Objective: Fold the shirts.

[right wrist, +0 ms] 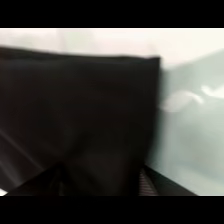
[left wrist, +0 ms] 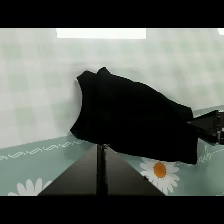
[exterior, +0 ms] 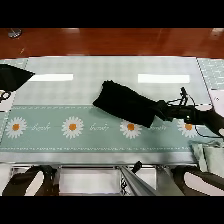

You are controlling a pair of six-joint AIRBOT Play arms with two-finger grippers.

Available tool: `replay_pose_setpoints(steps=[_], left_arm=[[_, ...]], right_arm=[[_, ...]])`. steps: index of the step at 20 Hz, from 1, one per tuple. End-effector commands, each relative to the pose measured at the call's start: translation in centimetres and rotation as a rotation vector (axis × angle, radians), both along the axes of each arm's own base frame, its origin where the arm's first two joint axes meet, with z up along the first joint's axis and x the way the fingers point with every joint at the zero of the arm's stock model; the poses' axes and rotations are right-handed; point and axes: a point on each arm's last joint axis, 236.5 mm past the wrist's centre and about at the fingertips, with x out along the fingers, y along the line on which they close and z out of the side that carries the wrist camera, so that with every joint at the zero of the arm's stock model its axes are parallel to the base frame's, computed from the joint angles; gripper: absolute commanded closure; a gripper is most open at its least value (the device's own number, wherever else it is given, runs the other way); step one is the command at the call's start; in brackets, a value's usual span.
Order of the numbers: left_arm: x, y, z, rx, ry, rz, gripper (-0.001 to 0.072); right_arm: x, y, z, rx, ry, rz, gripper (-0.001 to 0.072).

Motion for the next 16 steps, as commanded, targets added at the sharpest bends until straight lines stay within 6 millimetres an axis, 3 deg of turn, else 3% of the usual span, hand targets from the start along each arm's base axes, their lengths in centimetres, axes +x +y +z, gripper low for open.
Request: replay_pose_setpoints(steps=[1, 2, 3, 5, 9, 11, 14, 16], left_arm=[[0.0, 0.0, 0.0, -0.016, 0.013, 0.014, 0.0686], [0.0, 0.0, 0.0, -0.016, 0.013, 0.014, 0.0686], [0.0, 0.0, 0.0, -0.016, 0.013, 0.014, 0.0686], [0.0, 0.0, 0.0, -0.016, 0.013, 0.014, 0.0685], [0.7, 0.1, -0.9, -0.018, 0.04, 0.012, 0.0686], [1.5, 0.2, -1.9, -0.018, 0.072, 0.009, 0.0685], [2.8, 0.3, -3.7, 0.002, 0.11, -0.02, 0.0685], [3.5, 0.4, -4.8, 0.025, 0.126, -0.047, 0.0685]], right_arm=[[1.4, 1.5, -0.5, 0.032, -0.001, -0.083, 0.0418], [1.4, 1.7, -0.1, 0.044, -0.004, -0.071, 0.0665], [1.6, 1.8, 1.0, 0.056, -0.035, -0.046, 0.0691], [2.6, 1.8, 6.0, 0.068, -0.195, 0.054, 0.0691], [3.6, -0.6, 22.4, 0.052, -0.524, 0.087, 0.0692], [2.5, -2.8, 28.7, -0.064, -0.597, 0.073, 0.0692], [0.3, -7.0, 34.5, -0.223, -0.593, -0.018, 0.0692], [-1.5, -9.7, 36.1, -0.288, -0.539, -0.07, 0.0691]])
